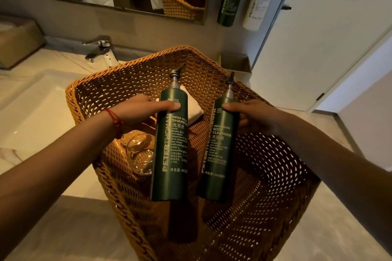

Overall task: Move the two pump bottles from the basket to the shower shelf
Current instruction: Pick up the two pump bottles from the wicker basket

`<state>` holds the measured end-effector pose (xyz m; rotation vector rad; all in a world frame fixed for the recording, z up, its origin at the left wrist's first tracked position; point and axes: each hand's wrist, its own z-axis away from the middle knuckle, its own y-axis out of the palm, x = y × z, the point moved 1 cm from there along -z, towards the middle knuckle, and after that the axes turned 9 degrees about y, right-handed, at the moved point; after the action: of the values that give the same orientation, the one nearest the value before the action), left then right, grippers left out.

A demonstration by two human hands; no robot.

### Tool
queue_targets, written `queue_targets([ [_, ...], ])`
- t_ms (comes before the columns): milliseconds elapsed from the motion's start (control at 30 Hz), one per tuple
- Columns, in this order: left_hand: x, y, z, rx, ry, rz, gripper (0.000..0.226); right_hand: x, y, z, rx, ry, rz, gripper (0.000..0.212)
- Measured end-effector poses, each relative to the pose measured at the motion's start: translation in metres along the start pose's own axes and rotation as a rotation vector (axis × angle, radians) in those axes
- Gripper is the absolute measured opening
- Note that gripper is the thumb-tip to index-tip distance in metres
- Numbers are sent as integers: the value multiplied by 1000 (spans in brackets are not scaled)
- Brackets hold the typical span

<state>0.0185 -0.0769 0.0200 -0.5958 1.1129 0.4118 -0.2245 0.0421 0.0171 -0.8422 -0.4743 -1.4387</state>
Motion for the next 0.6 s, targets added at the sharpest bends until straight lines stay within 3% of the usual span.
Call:
queue_targets([
  [267, -21, 16, 13, 71, 164, 79, 56, -4, -2, 61, -97, -117, -141, 80],
  [433, -35, 26, 27, 79, 211, 109, 55, -10, 8, 97, -152, -172, -224, 67],
  [600, -46, 38, 51, 68, 239, 127, 53, -19, 16, 124, -188, -222, -228, 68],
])
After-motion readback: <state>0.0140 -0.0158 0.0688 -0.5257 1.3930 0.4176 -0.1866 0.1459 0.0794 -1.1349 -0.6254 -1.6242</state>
